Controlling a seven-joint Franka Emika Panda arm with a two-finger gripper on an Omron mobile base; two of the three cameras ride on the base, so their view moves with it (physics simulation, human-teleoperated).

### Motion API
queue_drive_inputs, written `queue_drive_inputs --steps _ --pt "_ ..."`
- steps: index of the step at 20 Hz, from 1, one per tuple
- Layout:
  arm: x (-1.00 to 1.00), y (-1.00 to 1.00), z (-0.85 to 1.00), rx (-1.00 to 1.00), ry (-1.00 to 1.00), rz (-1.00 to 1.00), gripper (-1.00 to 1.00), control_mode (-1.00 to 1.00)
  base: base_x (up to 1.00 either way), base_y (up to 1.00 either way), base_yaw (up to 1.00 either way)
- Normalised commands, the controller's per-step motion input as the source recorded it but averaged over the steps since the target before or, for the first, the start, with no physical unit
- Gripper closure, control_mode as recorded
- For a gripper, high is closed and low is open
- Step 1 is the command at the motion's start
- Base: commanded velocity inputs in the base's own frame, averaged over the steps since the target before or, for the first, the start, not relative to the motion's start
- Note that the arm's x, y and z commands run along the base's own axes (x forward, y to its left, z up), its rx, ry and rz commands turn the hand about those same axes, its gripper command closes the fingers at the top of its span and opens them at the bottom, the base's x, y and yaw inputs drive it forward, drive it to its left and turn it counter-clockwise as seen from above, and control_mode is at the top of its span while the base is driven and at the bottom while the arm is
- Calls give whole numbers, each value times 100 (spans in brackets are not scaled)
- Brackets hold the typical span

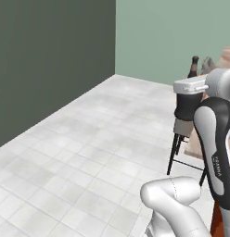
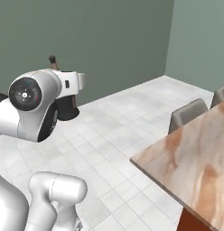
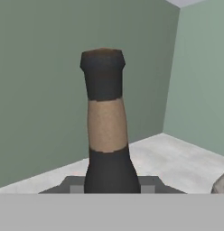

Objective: Get the candle and the liquor from the cabinet and move them to the dining counter.

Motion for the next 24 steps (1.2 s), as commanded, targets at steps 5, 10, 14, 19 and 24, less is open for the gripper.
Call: queue_drive_inputs --steps 5,10,14,19,24 --pt "0 0 0 0 0 0 100 100 82 41 -16" --pt "0 0 0 0 0 0 100 100 79 40 -25" --pt "0 0 0 0 0 0 100 100 77 40 -30" --pt "0 0 0 0 0 0 100 100 75 39 -32" --pt "0 0 0 0 0 0 100 100 74 37 -36"
